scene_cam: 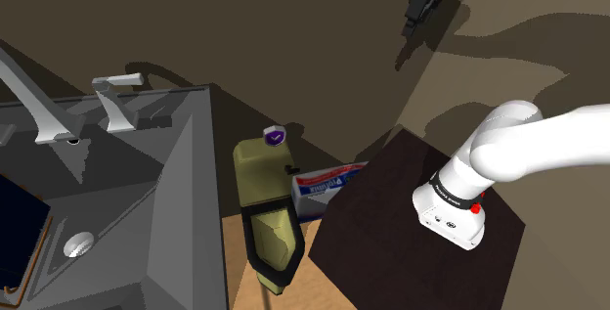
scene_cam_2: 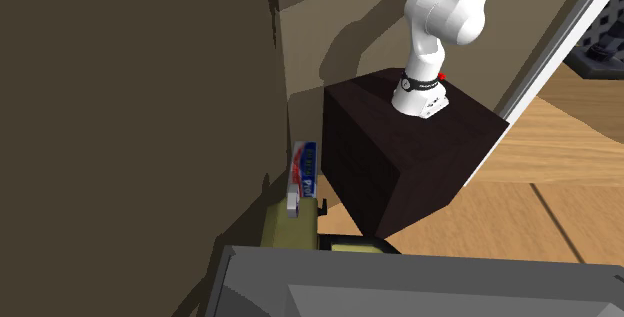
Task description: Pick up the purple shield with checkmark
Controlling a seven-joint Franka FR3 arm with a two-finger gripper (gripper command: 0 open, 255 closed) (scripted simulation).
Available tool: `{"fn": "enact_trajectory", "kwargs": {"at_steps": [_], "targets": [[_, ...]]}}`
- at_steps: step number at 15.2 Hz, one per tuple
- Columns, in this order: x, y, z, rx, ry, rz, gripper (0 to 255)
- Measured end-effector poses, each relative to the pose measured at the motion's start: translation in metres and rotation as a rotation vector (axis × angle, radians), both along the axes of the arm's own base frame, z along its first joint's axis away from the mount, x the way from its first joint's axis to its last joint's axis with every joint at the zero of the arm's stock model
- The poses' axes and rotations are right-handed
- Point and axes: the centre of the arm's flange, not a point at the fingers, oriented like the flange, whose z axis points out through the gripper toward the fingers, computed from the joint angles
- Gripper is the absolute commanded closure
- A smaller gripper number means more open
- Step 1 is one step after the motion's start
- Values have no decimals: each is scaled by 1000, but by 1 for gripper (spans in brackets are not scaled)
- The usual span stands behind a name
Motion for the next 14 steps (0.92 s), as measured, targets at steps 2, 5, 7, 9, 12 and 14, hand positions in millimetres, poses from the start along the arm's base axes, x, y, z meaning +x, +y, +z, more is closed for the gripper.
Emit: {"fn": "enact_trajectory", "kwargs": {"at_steps": [2, 5, 7, 9, 12, 14], "targets": [[4, -1, -5, 2, -1, 11, 0], [21, -1, -33, 12, -8, 68, 0], [33, -2, -56, 19, -15, 113, 0], [47, -3, -77, 27, -22, 159, 0], [67, 2, -109, 39, -31, 227, 0], [80, 0, -129, 47, -39, 274, 0]]}}
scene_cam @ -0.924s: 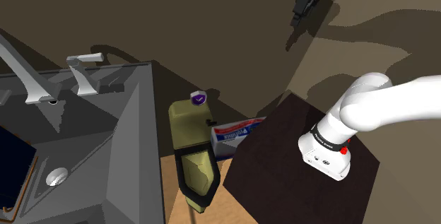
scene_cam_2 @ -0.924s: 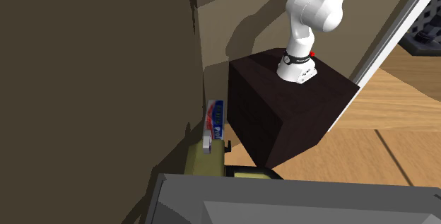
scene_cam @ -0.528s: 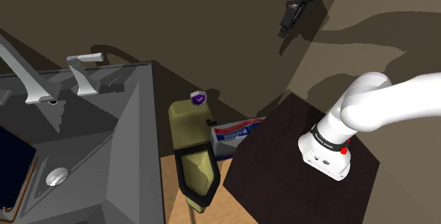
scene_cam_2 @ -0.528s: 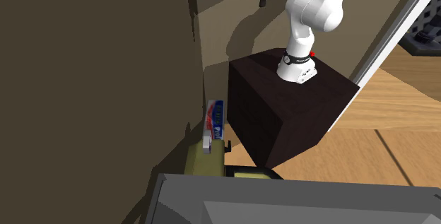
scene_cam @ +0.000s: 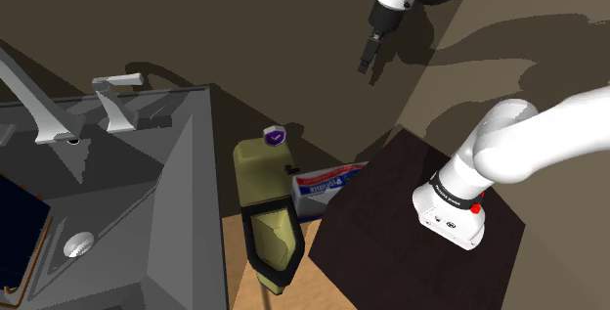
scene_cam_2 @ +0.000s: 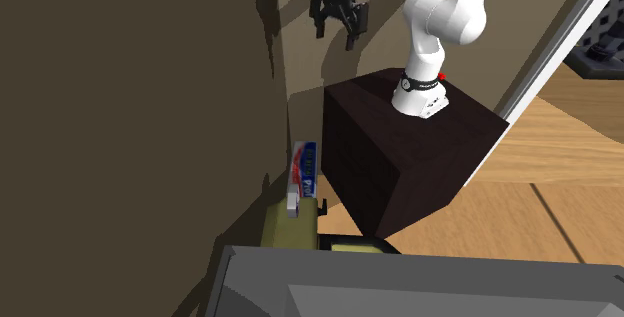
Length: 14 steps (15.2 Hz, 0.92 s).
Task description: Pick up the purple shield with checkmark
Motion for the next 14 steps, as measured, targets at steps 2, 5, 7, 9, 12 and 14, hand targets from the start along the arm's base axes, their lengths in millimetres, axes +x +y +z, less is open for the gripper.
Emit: {"fn": "enact_trajectory", "kwargs": {"at_steps": [2, 5, 7, 9, 12, 14], "targets": [[14, 3, -25, 8, -6, 46, 0], [36, 12, -56, 20, -17, 115, 0], [51, 15, -76, 28, -25, 161, 0], [63, 22, -95, 36, -32, 207, 0], [87, 28, -127, 47, -43, 275, 0], [97, 37, -150, 55, -50, 321, 0]]}}
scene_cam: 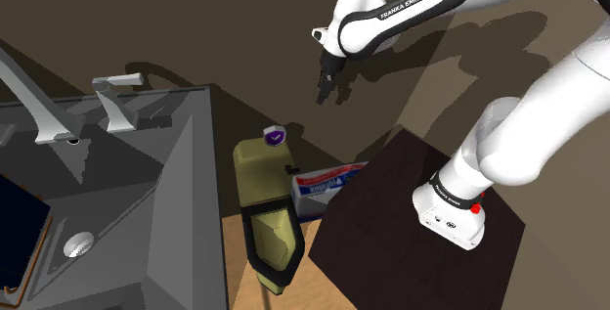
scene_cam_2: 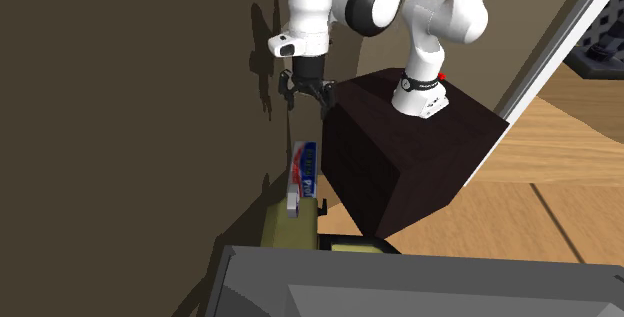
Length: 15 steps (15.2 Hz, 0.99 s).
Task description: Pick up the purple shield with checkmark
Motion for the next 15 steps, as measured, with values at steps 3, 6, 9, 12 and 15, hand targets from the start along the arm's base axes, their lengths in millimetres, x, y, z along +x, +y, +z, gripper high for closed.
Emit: {"fn": "enact_trajectory", "kwargs": {"at_steps": [3, 6, 9, 12, 15], "targets": [[21, 17, -27, 12, -11, 68, 0], [37, 32, -60, 23, -21, 138, 0], [55, 48, -90, 35, -33, 207, 0], [74, 67, -117, 46, -43, 276, 0], [91, 84, -146, 58, -54, 344, 0]]}}
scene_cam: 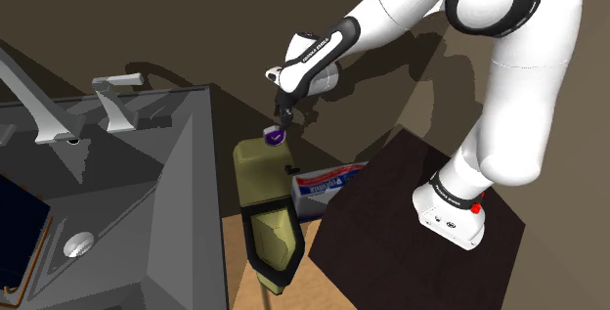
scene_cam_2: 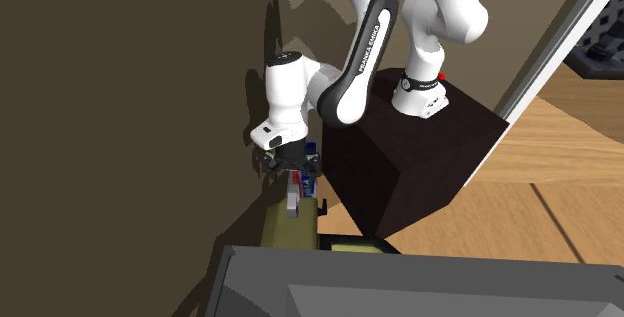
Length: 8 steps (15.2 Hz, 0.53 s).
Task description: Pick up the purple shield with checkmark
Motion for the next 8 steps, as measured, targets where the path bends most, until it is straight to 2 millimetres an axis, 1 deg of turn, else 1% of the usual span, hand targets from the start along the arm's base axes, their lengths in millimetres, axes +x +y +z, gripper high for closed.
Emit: {"fn": "enact_trajectory", "kwargs": {"at_steps": [1, 2, 8], "targets": [[2, 6, -8, 2, -2, 15, 0], [4, 8, -15, 4, -3, 24, 0], [7, 11, -47, 6, -5, 31, 0]]}}
